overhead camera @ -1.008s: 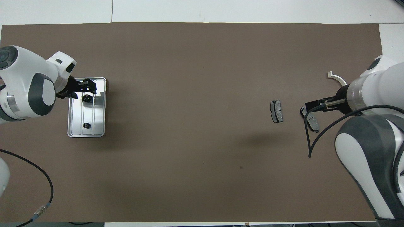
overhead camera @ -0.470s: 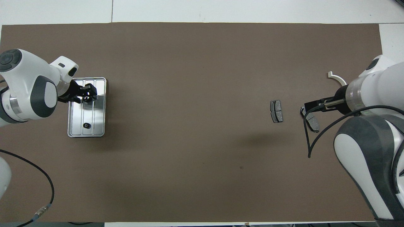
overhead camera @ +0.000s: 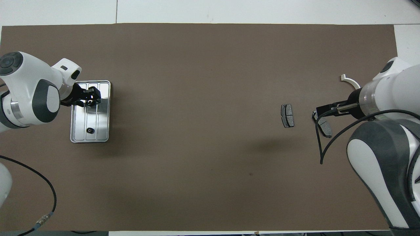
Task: Place bearing gear from tray to pile
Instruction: 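Grasp the first black bearing in the tray with the left gripper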
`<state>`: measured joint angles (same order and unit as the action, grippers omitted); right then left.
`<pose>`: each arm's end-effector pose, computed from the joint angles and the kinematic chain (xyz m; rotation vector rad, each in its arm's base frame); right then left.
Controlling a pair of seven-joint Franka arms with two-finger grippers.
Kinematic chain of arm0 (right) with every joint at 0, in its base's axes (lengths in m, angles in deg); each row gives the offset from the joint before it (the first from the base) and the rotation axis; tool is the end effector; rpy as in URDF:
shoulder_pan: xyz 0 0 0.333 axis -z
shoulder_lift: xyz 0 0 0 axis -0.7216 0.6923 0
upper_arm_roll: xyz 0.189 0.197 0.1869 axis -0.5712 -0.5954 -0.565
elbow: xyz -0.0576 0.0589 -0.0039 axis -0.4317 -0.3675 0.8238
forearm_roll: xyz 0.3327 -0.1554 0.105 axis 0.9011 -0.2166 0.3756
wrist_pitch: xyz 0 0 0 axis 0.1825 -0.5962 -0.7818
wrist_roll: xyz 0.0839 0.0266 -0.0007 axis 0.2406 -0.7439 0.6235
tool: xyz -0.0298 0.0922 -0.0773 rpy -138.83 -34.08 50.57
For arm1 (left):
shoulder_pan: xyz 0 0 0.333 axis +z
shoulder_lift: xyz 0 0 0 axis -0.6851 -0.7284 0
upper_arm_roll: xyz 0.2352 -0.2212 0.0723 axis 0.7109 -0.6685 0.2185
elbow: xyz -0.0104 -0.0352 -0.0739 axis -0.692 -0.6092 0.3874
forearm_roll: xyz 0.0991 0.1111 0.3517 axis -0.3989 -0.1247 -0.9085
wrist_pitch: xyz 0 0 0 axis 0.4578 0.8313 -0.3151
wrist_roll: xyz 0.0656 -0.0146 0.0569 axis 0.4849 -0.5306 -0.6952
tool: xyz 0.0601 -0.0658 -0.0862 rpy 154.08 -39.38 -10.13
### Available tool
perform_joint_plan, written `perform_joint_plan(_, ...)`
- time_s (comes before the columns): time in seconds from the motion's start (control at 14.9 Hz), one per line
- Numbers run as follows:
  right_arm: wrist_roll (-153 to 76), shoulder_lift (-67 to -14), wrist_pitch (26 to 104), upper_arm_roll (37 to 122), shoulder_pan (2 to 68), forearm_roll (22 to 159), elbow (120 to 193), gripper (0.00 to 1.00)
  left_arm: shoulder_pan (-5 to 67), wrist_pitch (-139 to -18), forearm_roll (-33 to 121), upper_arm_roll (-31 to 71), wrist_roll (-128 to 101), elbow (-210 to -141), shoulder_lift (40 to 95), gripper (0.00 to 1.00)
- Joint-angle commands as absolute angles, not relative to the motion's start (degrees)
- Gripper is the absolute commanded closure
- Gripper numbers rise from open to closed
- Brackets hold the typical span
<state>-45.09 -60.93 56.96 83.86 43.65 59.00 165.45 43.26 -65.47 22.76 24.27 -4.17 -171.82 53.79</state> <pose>0.5230 0.0490 0.5207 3.1196 0.1876 0.0656 0.6299 0.0059 0.3038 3.0870 0.2505 -0.1036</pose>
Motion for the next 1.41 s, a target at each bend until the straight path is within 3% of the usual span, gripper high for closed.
perform_joint_plan(0.0,-45.9,-62.1,58.0,83.7,44.0,59.8,166.7,0.00,43.0,-67.7,22.4,24.7,-3.9,-173.2,54.6,0.34)
perform_joint_plan(0.54,-45.6,-62.1,58.0,83.7,43.9,59.8,166.7,0.00,42.9,-68.2,22.4,24.7,-3.8,-174.3,54.8,0.39)
perform_joint_plan(0.87,-47.0,-62.1,58.0,83.7,43.7,62.0,166.8,0.00,42.9,-67.6,21.6,24.7,-3.8,-174.6,55.0,0.77)
perform_joint_plan(0.94,-47.3,-62.1,58.0,83.7,43.6,63.0,166.9,0.00,42.9,-66.9,21.6,24.7,-3.8,-174.2,55.0,0.78)
perform_joint_plan(1.14,-47.6,-61.2,58.1,83.7,43.7,63.0,167.2,0.00,41.7,-58.7,21.8,24.6,-5.2,-166.1,54.0,0.79)
perform_joint_plan(1.34,-52.4,-60.8,58.1,83.7,43.6,65.5,167.2,0.00,36.1,-53.8,22.3,24.5,-16.5,-160.3,53.7,0.79)
